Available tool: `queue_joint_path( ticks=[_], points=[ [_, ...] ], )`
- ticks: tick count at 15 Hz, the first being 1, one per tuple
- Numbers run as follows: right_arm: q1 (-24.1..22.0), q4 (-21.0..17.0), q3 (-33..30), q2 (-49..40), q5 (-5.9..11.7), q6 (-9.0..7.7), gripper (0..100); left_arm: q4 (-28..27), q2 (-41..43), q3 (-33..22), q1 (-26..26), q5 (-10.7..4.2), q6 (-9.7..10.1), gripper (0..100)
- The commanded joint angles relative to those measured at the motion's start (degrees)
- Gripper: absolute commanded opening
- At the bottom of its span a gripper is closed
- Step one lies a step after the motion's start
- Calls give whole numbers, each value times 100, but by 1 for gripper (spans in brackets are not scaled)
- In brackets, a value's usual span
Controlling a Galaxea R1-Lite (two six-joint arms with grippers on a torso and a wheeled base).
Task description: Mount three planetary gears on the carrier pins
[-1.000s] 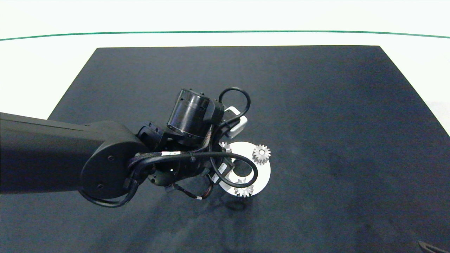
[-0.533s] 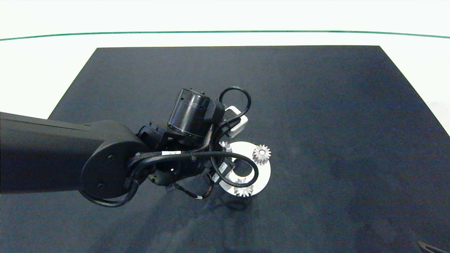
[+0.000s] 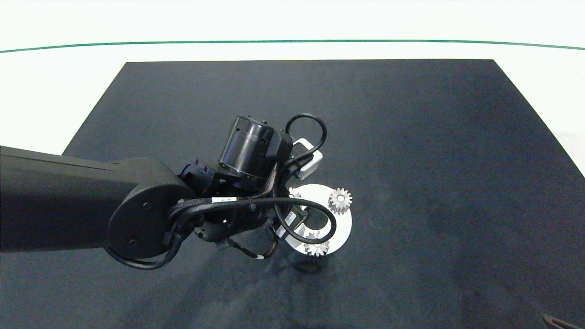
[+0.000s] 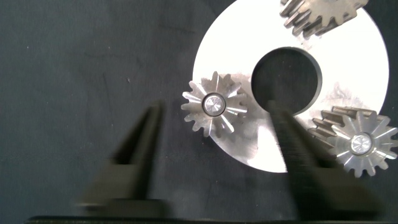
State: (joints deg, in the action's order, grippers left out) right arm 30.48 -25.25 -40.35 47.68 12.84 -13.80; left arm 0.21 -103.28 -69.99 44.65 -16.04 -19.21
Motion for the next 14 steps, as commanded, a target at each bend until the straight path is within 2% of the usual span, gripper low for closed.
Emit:
queue_joint_path(
  ticks=[1,4,8,11,13,14],
  points=[
    [-7,-15,1,-4,8,-9,100,-21,36,29,-27,-4,-21,100],
    [2,-7,1,-22,8,-9,100,-21,273,257,-88,-4,-162,100],
    [2,-7,-8,-30,8,-17,100,-21,1011,1013,-888,40,-399,100],
    [-7,-7,-8,-22,17,-17,100,-91,1934,1690,-1574,66,-496,100],
    [-15,2,-52,-30,26,-17,100,-891,2954,1892,-2057,57,-417,100],
    [-24,-7,-105,-39,35,-26,100,-1453,3534,1892,-2426,57,-276,100]
  ],
)
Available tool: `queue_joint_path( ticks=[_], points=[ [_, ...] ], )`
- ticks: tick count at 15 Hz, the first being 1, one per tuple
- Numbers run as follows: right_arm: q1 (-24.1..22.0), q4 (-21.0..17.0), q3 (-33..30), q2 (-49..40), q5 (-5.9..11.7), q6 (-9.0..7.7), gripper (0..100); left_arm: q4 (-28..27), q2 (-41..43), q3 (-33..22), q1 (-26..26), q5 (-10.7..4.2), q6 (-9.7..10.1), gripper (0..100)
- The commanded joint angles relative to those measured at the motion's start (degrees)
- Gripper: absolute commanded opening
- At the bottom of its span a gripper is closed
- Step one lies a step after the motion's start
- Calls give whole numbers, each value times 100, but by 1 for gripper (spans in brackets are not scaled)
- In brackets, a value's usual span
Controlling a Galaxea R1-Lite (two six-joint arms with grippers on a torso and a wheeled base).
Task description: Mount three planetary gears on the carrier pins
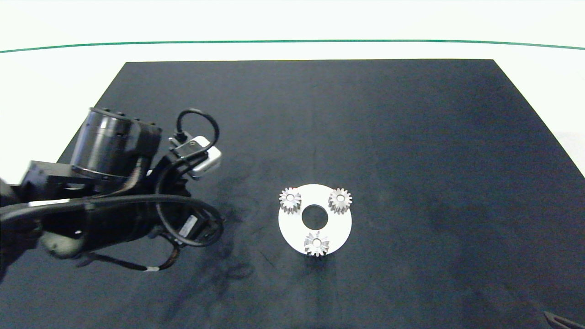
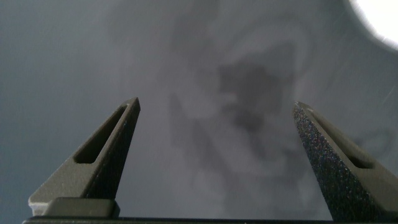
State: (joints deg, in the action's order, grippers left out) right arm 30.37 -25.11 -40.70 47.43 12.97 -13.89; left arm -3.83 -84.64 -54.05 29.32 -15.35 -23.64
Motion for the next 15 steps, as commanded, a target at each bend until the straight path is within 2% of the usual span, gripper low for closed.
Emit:
queue_joint_path(
  ticks=[1,2,3,4,5,6,7,8,9,10,11,13,15],
  points=[
    [-31,-20,-113,-24,39,-18,100,-1472,2215,316,-1200,-12,342,100],
    [-92,-20,-175,-50,56,-18,100,-1832,2813,352,-1455,-12,457,100],
    [-154,-20,-210,-68,65,-18,100,-2069,3243,360,-1640,-12,483,100],
    [-330,-20,-254,-155,144,-18,100,-2641,4069,352,-1983,-12,483,100],
    [-444,-29,-254,-296,294,-18,100,-3150,4720,334,-2317,-12,483,100],
    [-602,-73,-227,-525,566,-9,100,-3607,5326,360,-2730,-12,474,100],
    [-752,-161,-34,-999,724,26,100,-3924,5836,378,-3064,-3,492,100],
    [-910,-240,230,-1430,751,53,100,-4038,6205,439,-3231,-3,492,100],
    [-1402,-415,414,-2063,768,61,100,-4064,6838,677,-3345,-3,492,100],
    [-1692,-591,414,-2300,768,53,100,-4073,7102,791,-3327,-3,492,100],
    [-2246,-925,335,-2766,768,53,100,-4082,7576,1046,-3301,5,492,100],
    [-2527,-1259,441,-3654,751,61,100,-4082,7998,1301,-3090,32,492,100],
    [-2755,-1540,608,-4313,742,97,100,-4082,8139,1521,-2747,146,544,100]
  ],
)
